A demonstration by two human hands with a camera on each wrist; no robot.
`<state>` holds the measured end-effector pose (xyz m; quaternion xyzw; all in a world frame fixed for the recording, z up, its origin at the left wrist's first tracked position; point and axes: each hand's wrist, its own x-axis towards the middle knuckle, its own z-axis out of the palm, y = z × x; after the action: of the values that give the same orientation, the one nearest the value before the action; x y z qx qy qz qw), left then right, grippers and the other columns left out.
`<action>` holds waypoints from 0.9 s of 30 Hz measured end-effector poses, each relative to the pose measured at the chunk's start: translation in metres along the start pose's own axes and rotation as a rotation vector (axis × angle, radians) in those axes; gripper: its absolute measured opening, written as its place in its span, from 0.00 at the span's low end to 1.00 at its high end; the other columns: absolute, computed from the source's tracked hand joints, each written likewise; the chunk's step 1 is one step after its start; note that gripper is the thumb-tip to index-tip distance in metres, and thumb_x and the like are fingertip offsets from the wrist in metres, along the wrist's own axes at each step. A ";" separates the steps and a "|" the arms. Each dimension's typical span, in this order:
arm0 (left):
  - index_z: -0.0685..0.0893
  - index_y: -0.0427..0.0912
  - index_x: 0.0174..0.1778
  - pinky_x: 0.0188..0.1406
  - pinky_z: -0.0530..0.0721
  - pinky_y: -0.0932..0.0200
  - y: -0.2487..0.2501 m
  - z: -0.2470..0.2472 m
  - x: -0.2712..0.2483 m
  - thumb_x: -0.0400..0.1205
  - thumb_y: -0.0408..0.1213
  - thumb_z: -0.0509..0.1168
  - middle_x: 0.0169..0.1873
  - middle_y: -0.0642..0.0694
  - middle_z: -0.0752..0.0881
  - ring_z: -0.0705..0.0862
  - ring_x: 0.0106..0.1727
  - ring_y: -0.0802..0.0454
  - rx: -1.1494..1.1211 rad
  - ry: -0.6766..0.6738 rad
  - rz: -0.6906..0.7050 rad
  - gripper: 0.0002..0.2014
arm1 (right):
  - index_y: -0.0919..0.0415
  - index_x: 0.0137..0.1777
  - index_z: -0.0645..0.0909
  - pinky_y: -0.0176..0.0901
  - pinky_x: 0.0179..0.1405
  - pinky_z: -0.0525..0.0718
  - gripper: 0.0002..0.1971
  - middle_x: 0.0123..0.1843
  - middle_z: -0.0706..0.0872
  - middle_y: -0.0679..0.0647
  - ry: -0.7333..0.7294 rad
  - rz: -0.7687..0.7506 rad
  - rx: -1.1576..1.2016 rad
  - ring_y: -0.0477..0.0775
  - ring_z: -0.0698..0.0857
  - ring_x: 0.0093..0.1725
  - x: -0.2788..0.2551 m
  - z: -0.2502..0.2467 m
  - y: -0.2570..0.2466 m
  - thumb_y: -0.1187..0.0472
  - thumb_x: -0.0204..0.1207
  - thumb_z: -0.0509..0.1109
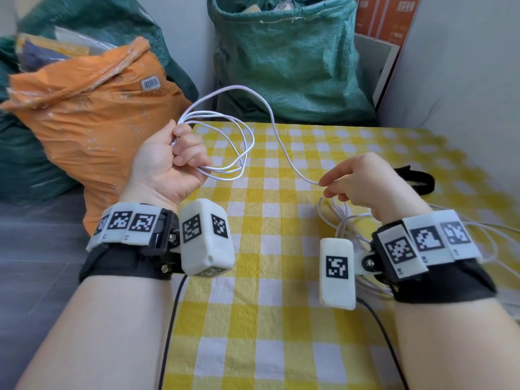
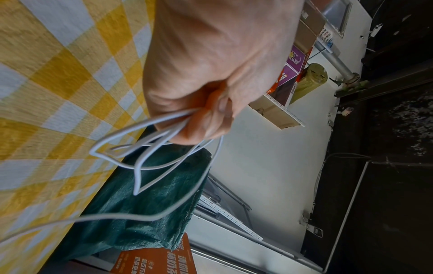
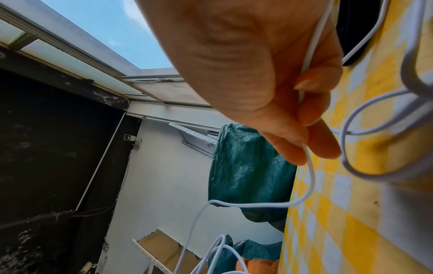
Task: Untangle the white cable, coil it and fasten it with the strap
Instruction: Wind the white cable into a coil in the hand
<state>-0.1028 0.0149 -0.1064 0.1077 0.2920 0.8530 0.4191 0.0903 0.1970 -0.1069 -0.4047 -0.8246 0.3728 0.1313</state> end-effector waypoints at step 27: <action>0.70 0.41 0.32 0.24 0.82 0.59 -0.056 0.044 -0.016 0.88 0.45 0.51 0.26 0.48 0.82 0.82 0.23 0.49 0.892 -0.185 -0.111 0.18 | 0.58 0.33 0.78 0.29 0.22 0.69 0.14 0.24 0.80 0.47 -0.321 -0.445 0.345 0.41 0.73 0.23 -0.019 0.011 -0.027 0.71 0.62 0.82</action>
<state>-0.0373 0.0471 -0.1025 0.3375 0.5972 0.6070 0.4011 0.0814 0.1662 -0.0930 -0.1221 -0.8276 0.5285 0.1446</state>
